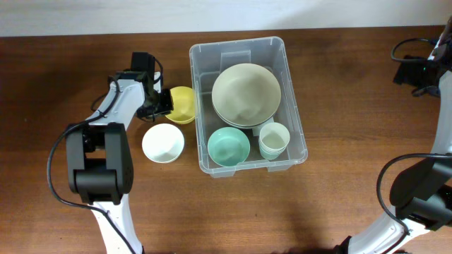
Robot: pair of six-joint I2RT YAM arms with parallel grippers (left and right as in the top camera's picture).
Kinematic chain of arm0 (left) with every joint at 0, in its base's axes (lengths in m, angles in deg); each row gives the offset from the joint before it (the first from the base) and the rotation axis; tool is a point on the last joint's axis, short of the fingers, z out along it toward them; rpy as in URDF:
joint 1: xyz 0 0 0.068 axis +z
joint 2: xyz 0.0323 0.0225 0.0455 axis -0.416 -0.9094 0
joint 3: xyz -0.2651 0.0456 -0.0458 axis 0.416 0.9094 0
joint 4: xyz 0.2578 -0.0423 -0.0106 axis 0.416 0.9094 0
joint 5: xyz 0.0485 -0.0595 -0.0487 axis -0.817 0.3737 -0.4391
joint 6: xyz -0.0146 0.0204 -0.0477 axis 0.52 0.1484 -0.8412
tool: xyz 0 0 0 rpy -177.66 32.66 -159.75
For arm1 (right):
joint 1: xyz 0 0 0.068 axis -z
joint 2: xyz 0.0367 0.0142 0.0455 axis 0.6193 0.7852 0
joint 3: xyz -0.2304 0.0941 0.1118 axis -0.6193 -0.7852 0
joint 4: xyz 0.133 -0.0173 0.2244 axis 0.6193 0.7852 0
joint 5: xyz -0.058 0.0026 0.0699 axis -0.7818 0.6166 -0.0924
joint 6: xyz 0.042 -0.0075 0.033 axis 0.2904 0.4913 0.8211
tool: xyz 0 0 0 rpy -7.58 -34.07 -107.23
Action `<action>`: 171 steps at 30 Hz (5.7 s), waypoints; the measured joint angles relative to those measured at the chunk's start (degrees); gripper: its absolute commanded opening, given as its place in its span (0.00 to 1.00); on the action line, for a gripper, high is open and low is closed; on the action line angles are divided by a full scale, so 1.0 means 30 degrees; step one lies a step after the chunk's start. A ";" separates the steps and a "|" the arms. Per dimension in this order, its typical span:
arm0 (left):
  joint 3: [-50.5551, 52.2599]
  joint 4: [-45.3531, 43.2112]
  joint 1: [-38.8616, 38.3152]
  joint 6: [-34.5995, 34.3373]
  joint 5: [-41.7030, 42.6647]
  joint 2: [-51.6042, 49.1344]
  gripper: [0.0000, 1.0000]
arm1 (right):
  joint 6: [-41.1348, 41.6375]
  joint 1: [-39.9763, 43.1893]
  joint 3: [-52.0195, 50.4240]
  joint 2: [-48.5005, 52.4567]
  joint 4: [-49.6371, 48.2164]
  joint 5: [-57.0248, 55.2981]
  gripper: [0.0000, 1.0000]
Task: Pack container
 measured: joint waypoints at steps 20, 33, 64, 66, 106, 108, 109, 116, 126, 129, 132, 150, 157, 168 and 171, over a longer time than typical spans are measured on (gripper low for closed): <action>-0.5595 0.6543 0.3497 0.1639 0.1035 0.3206 0.01 | 0.0007 0.0000 0.0000 0.0000 0.0000 0.0000 0.99; -0.5034 0.9916 -0.4554 0.3854 0.2178 0.7060 0.01 | 0.0007 0.0000 0.0000 0.0000 0.0000 0.0000 0.99; -0.2222 0.8641 -0.1311 0.2433 0.0124 0.6841 0.60 | 0.0000 0.0000 0.0000 0.0000 0.0000 0.0000 0.99; -0.2229 0.9194 -0.0175 0.2164 0.0073 0.6841 0.59 | 0.0007 0.0000 0.0000 0.0000 0.0007 0.0000 0.99; 0.9311 0.1086 0.2404 -0.0976 0.1654 0.6892 0.00 | 0.0000 0.0000 0.0000 0.0000 0.0007 -0.0007 0.99; 0.8182 0.1974 0.2404 -0.0976 0.1639 0.7002 0.00 | 0.0007 0.0000 0.0000 0.0000 0.0000 -0.0007 0.99; 0.7380 0.2441 0.2404 -0.0969 0.1625 0.7140 0.01 | 0.0000 0.0000 0.0000 0.0000 0.0000 -0.0007 0.99; 0.0080 0.6040 0.1603 -0.0758 0.1530 0.9785 0.00 | 0.0000 0.0000 0.0000 0.0000 0.0000 -0.0007 0.99; -0.2237 0.7067 -0.3738 -0.0372 0.1676 1.1431 0.00 | 0.0000 0.0000 0.0000 0.0000 0.0000 -0.0007 0.99; -0.2237 0.7082 -0.4845 -0.0372 0.1377 1.0571 0.01 | 0.0007 0.0000 0.0000 0.0000 0.0000 -0.0007 0.99; -0.2229 0.7249 -0.5821 -0.0364 0.1013 0.9602 0.01 | 0.0000 0.0000 0.0000 0.0000 0.0000 -0.0007 0.99; -0.2215 0.9435 -0.8276 -0.0066 0.0430 0.6557 0.54 | -0.0007 0.0000 0.0000 0.0000 0.0000 -0.0007 0.99; -0.2215 0.9486 -0.8276 -0.0080 0.0401 0.6557 0.52 | 0.0000 0.0000 0.0000 0.0000 0.0000 -0.0007 0.99; -0.2215 0.8845 -0.8276 -0.0153 0.1392 0.6557 0.18 | 0.0007 0.0000 0.0000 0.0000 0.0000 -0.0007 0.99; -0.2215 0.8167 -0.8276 -0.0022 0.2222 0.6557 0.01 | 0.0007 0.0000 0.0000 0.0000 0.0007 -0.0007 0.99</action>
